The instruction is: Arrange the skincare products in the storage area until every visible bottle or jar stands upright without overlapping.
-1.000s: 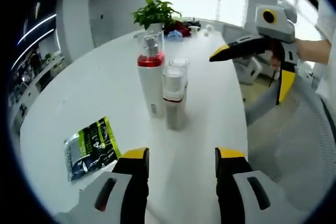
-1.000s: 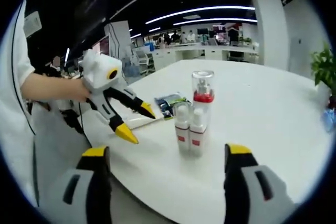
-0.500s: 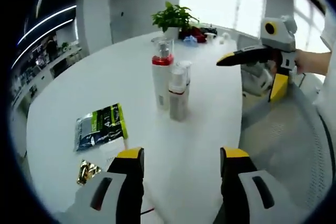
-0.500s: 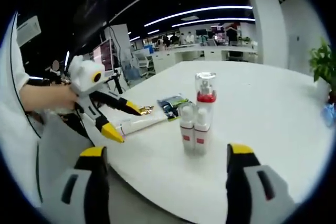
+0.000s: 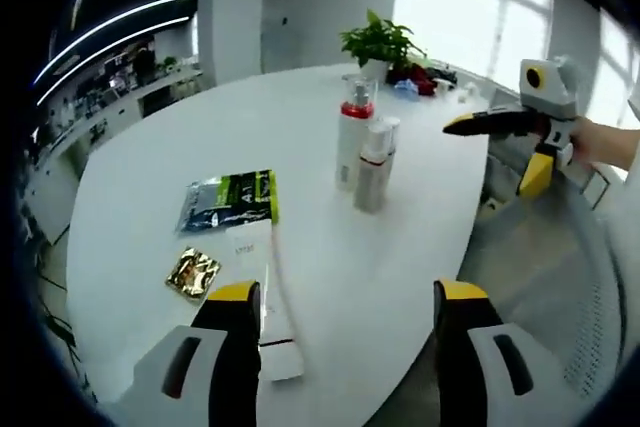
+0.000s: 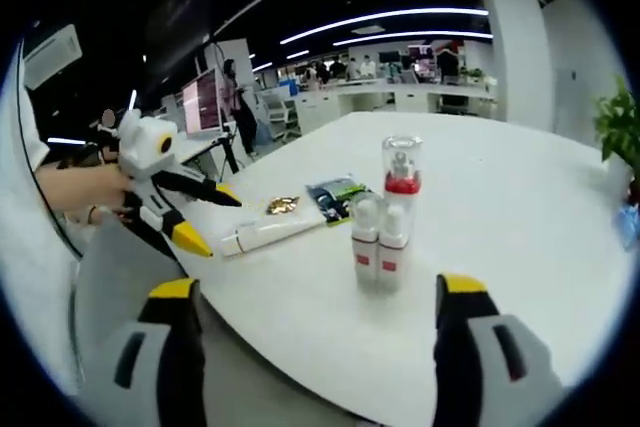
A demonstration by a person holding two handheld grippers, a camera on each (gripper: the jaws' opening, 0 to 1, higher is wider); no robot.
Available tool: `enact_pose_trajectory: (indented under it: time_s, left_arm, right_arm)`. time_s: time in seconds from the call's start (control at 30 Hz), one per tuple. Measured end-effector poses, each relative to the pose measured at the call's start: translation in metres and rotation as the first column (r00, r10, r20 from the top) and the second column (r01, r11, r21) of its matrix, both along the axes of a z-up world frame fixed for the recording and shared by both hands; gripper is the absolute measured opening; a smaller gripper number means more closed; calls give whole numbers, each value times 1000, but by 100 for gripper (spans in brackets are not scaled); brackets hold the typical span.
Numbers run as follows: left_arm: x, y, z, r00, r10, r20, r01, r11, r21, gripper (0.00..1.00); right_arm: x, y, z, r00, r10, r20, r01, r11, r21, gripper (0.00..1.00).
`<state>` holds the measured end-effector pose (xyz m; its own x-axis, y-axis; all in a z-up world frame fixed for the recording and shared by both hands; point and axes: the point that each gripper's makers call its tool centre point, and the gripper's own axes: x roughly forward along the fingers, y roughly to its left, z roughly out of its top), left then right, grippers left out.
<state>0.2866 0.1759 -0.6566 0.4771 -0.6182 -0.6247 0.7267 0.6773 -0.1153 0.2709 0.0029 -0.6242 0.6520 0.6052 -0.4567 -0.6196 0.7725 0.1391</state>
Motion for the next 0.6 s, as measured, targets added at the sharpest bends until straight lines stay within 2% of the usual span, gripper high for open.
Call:
enact_pose_trajectory:
  time_s: [0.27, 0.5, 0.6]
  left_arm:
    - [-9, 19, 3, 997, 75, -9, -75, 997, -13, 74]
    - [-11, 32, 10, 987, 161, -18, -161, 984, -76, 80]
    - [-13, 39, 12, 983, 182, -17, -183, 980, -77, 82]
  right_arm:
    - [-1, -1, 4, 1000, 2, -1, -2, 1000, 17, 99]
    - [-4, -2, 6, 1000, 1, -5, -1, 999, 32, 98]
    - [-6, -3, 7, 1000, 0, -3, 0, 999, 34, 98]
